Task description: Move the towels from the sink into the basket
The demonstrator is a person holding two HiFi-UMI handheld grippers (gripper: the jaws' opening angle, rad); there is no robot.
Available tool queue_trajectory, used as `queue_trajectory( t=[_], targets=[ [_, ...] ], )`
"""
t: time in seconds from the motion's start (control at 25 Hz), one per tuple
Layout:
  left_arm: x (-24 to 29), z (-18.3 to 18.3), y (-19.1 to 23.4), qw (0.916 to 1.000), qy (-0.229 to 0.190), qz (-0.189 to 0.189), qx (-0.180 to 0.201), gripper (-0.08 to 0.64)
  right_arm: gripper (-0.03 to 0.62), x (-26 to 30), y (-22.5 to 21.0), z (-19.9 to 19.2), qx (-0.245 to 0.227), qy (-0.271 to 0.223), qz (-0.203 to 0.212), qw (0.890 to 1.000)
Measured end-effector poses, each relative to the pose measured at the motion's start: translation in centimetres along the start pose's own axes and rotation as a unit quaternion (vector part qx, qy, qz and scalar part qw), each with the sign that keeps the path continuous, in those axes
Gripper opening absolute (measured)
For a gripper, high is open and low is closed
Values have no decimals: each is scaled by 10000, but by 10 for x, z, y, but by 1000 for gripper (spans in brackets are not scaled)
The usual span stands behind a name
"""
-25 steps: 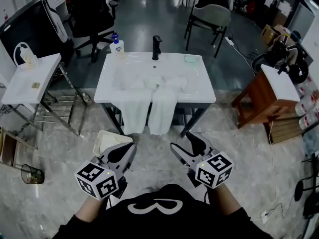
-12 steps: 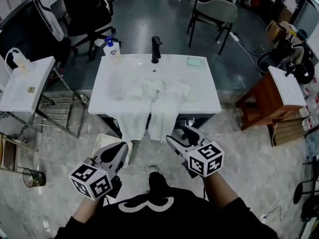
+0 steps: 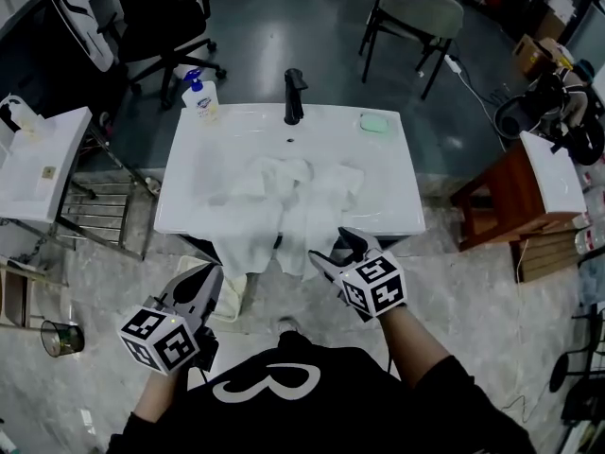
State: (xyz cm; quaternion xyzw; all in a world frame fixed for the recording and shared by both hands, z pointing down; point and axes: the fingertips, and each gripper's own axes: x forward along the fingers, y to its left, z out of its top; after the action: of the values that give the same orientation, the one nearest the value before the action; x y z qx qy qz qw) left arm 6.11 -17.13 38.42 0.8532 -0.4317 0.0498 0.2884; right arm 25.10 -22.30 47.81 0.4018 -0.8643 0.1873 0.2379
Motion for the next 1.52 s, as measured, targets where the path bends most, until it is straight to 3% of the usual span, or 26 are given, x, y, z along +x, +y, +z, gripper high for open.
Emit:
queue_trajectory(
  t=[0.24,0.52,0.84,1.12,1.28,1.52],
  targets=[
    [19,5,15,9999,-61,129,-81,6,311,28,-26,-16,-333,492,-44,9982],
    [32,5,29,9996,-117,237,-124,6,311,49,-40,-35,-363,988,25,9944],
    [48,-1,38,9995,-64,244,-196,6,305,61,-45,-40,-973,1305,-177,9865],
    [49,-1,36,9996,16,259,-117,6,207,62,-43,-40,-1580,1438,-177,9767],
    [41,2,36,9994,90,337,-80,6,160,59,-39,-39,-1485,1426,-117,9785],
    [27,7,30,9994,112,322,23,6,128,53,-37,-35,-710,1138,-177,9908]
  ],
)
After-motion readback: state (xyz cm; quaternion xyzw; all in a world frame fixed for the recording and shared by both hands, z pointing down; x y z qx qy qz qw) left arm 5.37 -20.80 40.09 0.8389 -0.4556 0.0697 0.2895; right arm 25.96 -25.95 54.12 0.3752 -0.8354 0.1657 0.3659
